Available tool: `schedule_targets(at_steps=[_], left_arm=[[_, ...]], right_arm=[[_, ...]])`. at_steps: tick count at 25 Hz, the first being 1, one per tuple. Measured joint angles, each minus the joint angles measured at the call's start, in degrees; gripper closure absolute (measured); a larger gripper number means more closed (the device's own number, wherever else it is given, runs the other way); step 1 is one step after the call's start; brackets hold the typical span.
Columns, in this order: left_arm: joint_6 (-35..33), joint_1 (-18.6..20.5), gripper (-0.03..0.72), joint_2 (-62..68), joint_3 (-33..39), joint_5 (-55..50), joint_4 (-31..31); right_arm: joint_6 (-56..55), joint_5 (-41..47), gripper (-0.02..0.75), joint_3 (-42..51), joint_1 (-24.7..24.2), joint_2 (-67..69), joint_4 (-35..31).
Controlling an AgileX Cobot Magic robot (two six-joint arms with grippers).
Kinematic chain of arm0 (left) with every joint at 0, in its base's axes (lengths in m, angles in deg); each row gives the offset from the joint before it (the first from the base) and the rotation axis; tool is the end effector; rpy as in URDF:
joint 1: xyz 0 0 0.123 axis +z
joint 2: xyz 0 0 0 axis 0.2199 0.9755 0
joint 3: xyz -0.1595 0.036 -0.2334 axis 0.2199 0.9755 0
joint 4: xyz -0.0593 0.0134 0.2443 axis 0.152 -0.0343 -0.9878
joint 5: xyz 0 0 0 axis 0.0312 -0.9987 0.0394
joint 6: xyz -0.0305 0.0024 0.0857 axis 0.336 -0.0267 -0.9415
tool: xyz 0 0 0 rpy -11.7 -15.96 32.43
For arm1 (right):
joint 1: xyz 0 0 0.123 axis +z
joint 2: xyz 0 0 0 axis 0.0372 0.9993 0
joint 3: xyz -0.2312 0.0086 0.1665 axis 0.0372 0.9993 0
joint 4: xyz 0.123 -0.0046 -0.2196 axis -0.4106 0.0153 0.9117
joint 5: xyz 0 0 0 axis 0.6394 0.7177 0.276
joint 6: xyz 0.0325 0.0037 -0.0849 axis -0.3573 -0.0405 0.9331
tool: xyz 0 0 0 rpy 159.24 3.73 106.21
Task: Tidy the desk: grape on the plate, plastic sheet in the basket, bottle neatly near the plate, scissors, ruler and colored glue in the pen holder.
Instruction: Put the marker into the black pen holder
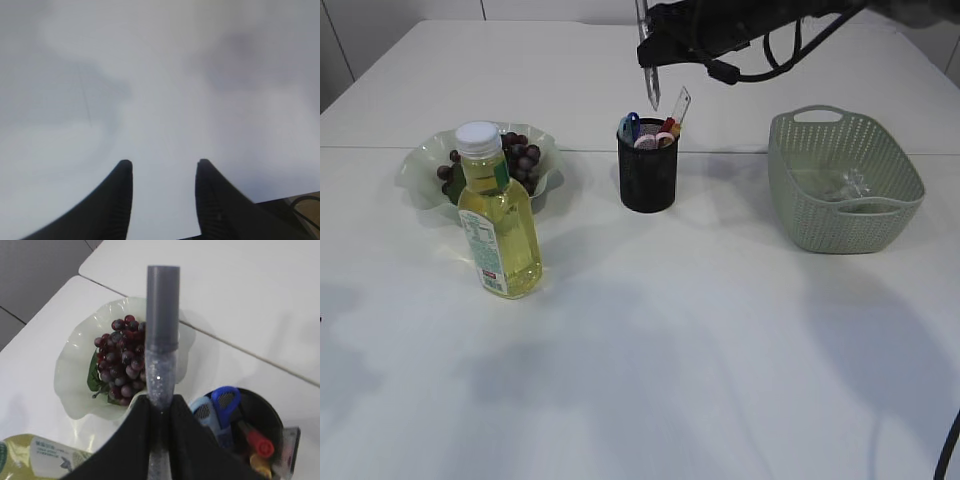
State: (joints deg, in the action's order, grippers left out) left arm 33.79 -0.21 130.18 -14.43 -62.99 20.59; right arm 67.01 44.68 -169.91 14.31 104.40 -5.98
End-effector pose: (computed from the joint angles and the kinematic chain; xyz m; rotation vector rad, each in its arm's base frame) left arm 0.1996 -0.0533 0.2626 0.1205 2.7823 -0.2101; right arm 0.5061 0.1618 0.2804 -0.5858 2.1253 0.7706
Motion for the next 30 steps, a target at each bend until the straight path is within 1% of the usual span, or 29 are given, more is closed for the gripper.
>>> schedule_targets(at_steps=[3,6,12,14,19,22,27,30], left_arm=[[0.0,0.0,0.380,0.0,0.0,0.0,0.0],[0.0,0.0,0.380,0.0,0.0,0.0,0.0],[0.0,0.0,0.380,0.0,0.0,-0.5,0.0],[0.0,0.0,0.380,0.0,0.0,-0.5,0.0],[0.0,0.0,0.380,0.0,0.0,-0.5,0.0],[0.0,0.0,0.380,0.0,0.0,-0.5,0.0],[0.0,0.0,0.380,0.0,0.0,-0.5,0.0],[0.0,0.0,0.380,0.0,0.0,-0.5,0.0]], right_arm=[[7.2,-2.7,0.648,0.0,0.0,1.7,-3.7],[13.0,-6.1,0.648,0.0,0.0,3.4,-5.9],[20.2,-14.2,0.648,0.0,0.0,6.5,-8.6],[23.2,-16.0,0.648,0.0,0.0,7.4,-11.1],[29.9,-16.6,0.638,0.0,0.0,9.6,-20.5],[31.7,-16.6,0.593,0.0,0.0,9.9,-21.8],[34.2,-14.4,0.410,0.0,0.0,9.9,-22.3],[34.5,-13.4,0.371,0.0,0.0,9.9,-22.3]])
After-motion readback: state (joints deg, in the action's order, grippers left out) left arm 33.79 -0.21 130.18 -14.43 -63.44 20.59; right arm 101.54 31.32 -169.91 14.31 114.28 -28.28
